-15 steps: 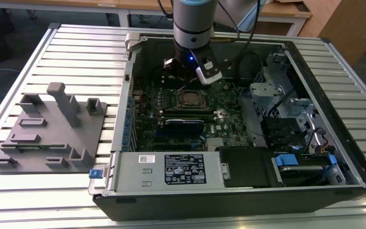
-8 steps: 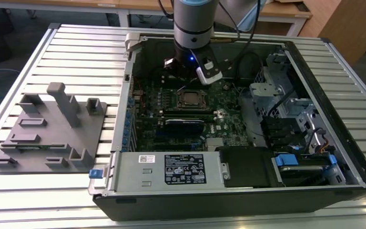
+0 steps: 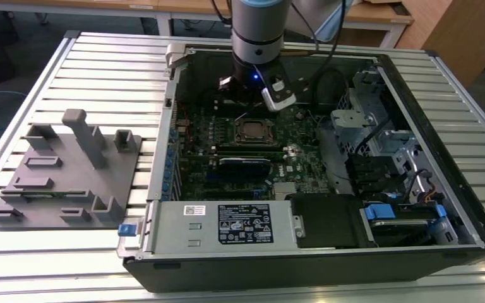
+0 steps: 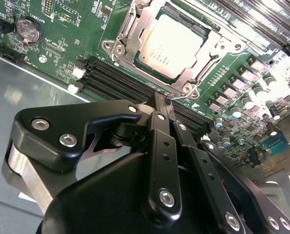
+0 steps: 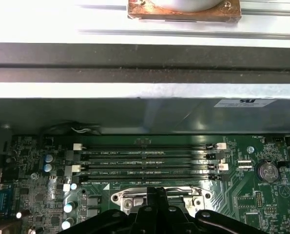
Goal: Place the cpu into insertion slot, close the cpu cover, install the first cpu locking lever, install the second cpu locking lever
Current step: 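Install the first cpu locking lever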
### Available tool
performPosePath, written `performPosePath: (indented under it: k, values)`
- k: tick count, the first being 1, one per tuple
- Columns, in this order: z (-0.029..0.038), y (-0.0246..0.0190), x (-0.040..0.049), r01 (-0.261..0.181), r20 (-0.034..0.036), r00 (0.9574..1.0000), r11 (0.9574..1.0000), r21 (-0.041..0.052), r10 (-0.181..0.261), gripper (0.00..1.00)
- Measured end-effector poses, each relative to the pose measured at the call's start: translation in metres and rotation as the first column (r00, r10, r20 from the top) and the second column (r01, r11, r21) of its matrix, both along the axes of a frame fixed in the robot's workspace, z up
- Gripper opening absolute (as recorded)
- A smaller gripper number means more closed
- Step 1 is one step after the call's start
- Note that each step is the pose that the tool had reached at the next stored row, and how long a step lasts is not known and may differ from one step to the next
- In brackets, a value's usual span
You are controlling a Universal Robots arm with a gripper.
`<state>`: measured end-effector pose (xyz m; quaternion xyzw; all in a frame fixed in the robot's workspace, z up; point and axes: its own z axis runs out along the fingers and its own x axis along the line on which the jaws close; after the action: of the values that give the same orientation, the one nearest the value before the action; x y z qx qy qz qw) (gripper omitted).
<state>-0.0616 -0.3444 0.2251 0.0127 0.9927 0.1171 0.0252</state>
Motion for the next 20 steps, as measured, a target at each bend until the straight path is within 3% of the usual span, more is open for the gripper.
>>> performPosePath:
  k: [9, 14, 20]
  values:
    - [-0.0024, 0.0042, 0.0041, 0.003, 0.0001, 1.0000, 0.9999, -0.0134, -0.003, 0.10]
    - [-0.0031, 0.0063, 0.0079, 0.011, 0.0002, 0.9999, 0.9996, -0.0264, -0.011, 0.10]
    - [-0.0043, 0.0070, 0.0099, 0.064, 0.0006, 0.9980, 0.9973, -0.0374, -0.064, 0.10]
